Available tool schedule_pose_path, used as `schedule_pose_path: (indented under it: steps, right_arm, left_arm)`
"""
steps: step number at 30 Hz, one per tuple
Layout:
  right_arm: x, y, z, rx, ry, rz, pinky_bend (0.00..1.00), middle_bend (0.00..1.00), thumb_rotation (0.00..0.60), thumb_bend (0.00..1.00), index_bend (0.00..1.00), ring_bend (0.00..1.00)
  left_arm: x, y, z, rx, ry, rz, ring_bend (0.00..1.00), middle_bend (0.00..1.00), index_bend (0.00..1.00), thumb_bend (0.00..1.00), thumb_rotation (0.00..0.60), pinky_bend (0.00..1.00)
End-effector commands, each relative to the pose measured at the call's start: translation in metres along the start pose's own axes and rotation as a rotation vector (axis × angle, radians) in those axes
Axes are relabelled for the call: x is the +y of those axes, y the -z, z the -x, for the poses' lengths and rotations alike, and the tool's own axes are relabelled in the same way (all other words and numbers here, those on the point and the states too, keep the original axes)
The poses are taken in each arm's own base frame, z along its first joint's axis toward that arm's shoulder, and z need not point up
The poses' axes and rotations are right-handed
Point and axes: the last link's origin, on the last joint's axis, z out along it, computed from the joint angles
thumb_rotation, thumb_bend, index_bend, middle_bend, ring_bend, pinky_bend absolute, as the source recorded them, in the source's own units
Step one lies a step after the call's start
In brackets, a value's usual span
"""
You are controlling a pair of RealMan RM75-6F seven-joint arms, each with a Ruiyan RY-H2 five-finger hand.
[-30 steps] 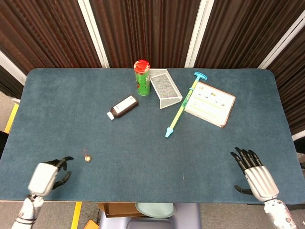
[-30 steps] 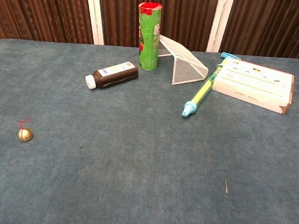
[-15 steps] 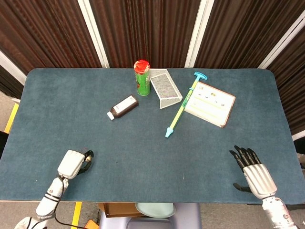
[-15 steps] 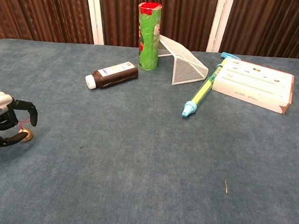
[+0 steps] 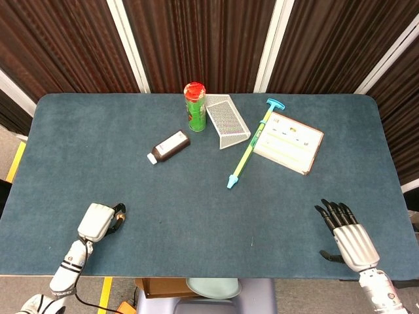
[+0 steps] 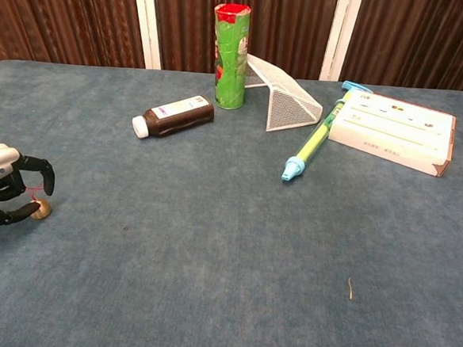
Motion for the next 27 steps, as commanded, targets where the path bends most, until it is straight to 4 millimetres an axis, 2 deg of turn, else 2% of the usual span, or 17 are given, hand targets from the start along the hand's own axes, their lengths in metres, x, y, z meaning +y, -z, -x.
schedule_pose_path:
  steps: [1, 27]
  right_arm:
    - [0.0002, 0.0001, -0.0001, 0.000, 0.000, 0.001, 0.00, 0.00, 0.600, 0.18, 0.00, 0.00]
    - [0.0000, 0.0005, -0.0001, 0.000, 0.000, 0.000, 0.00, 0.00, 0.600, 0.18, 0.00, 0.00]
  left_arm:
    - [-0.0005, 0.0007, 0.0002, -0.001, -0.002, -0.002, 1.00, 1.00, 0.50, 0.41, 0.600, 1.00]
    - [-0.0058, 0.0032, 0.0013, -0.014, -0.013, -0.011, 1.00, 1.00, 0.56, 0.45, 0.600, 1.00]
